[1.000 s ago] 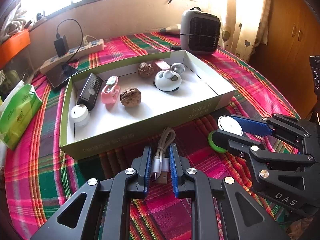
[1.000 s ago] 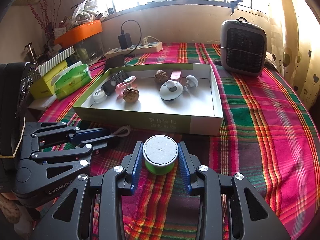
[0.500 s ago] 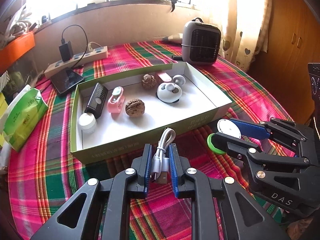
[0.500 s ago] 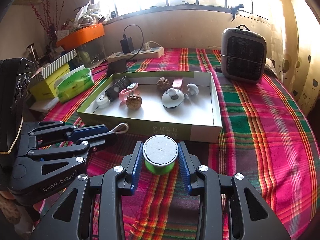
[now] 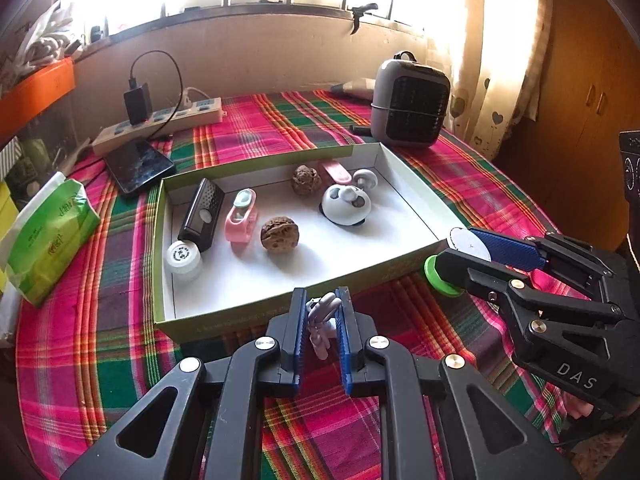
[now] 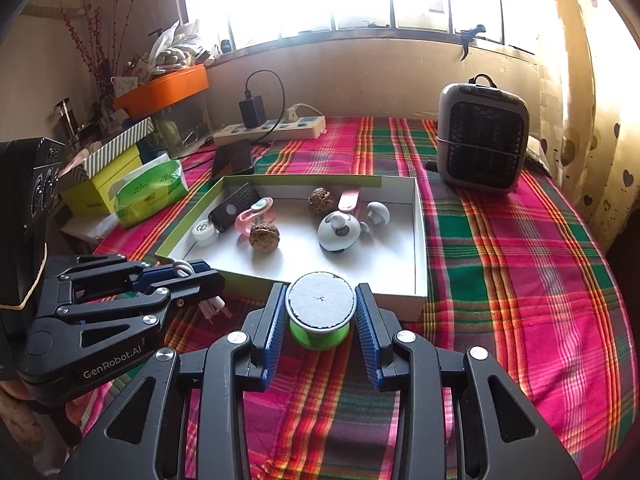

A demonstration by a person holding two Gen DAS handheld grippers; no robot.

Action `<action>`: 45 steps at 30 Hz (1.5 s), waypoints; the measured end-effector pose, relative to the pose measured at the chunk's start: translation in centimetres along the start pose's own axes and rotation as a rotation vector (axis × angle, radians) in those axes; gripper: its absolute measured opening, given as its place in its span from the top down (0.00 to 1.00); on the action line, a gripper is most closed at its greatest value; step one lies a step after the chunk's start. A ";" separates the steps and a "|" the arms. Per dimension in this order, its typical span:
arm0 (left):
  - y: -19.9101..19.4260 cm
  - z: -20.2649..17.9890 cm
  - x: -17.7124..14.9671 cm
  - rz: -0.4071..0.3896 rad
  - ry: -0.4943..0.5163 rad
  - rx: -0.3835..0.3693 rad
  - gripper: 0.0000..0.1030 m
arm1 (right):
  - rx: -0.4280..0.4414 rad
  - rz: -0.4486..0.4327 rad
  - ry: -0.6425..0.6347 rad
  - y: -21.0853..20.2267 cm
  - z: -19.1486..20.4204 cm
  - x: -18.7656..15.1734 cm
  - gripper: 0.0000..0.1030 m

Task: Organize objects
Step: 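Carry the USB cable and tape spool over the tray with both grippers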

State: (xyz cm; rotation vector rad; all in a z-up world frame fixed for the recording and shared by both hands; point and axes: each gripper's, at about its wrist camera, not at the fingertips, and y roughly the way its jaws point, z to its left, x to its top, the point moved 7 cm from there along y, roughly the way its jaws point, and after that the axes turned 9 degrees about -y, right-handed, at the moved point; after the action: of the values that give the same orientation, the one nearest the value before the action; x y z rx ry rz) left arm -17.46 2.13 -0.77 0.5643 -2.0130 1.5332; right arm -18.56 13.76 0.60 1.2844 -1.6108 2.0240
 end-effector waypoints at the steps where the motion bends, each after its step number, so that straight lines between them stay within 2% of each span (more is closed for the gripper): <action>1: -0.1 0.1 0.1 -0.002 -0.004 0.005 0.88 | 0.001 0.001 -0.001 0.1 0.0 0.0 0.65; 10: -1.5 -0.5 1.9 -0.056 -0.003 -0.023 0.88 | 0.005 -0.014 0.008 0.1 -0.5 0.9 0.65; 21: -1.3 -0.8 4.4 -0.076 -0.003 -0.046 0.88 | 0.011 -0.034 0.006 0.5 -1.3 3.1 0.65; 34: 1.7 -0.1 6.1 -0.030 -0.058 -0.067 0.88 | -0.004 -0.017 0.032 3.1 -3.2 4.3 0.65; 45: 4.8 -0.2 5.8 0.036 -0.059 -0.063 0.88 | 0.017 0.020 0.042 5.5 -3.8 3.5 0.65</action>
State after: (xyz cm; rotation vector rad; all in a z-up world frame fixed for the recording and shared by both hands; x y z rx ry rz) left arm -24.83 3.53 -0.59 0.5568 -2.1185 1.4850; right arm -26.09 14.04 -0.37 1.2278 -1.5978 2.0661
